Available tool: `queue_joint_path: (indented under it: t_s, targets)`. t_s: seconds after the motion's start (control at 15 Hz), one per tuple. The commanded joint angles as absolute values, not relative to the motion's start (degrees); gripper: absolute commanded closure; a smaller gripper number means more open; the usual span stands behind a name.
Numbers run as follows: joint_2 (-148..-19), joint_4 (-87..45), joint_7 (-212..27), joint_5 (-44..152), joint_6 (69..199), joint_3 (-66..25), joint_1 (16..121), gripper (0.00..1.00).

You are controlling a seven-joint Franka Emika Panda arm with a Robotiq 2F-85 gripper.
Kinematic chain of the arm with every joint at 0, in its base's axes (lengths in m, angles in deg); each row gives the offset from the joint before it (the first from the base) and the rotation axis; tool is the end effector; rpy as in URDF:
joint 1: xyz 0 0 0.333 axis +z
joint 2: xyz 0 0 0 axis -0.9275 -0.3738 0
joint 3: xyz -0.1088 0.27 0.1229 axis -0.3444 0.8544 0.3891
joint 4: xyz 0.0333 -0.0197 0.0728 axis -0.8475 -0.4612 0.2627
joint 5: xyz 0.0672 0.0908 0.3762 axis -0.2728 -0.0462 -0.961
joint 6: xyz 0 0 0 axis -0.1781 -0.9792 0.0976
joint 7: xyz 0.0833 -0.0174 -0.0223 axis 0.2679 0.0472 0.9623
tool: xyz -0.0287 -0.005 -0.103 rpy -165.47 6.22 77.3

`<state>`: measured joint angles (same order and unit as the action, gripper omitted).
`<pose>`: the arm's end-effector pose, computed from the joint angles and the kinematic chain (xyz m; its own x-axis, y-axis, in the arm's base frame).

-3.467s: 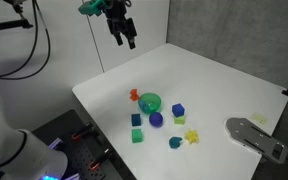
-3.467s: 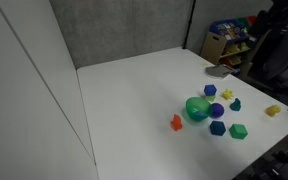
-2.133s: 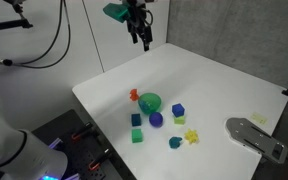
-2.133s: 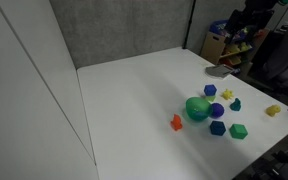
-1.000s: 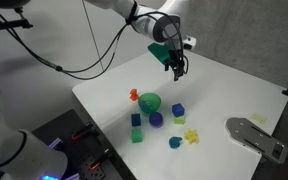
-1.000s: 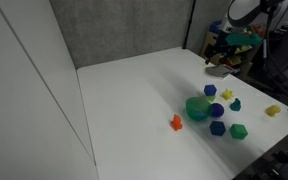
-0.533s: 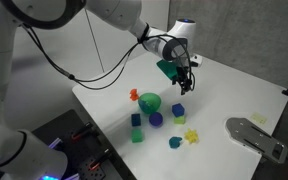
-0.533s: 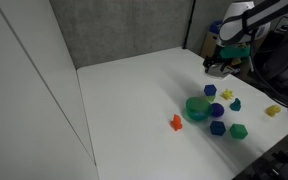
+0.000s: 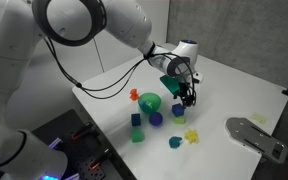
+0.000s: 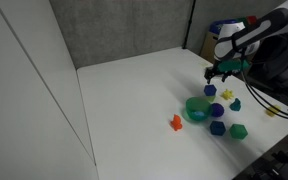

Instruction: Pick up the blue block on the right of the green bowl and place it on the right of the green bowl

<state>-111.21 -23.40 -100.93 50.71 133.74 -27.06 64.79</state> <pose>0.6578 -0.1482 0.1605 0.9058 -0.4213 -0.0444 -0.4123 -0.9008 0.1365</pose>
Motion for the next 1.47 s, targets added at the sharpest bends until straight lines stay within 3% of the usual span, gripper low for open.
queue_joint_path:
  t_s: [0.0,1.0,1.07,1.2,1.4]
  targets:
    - [-114.69,-20.07,-101.72,52.33,134.52,-27.06,65.4,0.0]
    - [-121.86,-13.73,-105.04,54.87,134.16,-29.63,68.49,0.0]
    - [-121.96,-13.71,-105.33,55.03,134.05,-29.86,68.69,0.25]
    - [-122.03,-13.72,-105.75,55.18,133.85,-30.04,68.92,0.34]
    - [-121.26,-14.31,-105.55,54.64,133.22,-29.33,69.03,0.6]
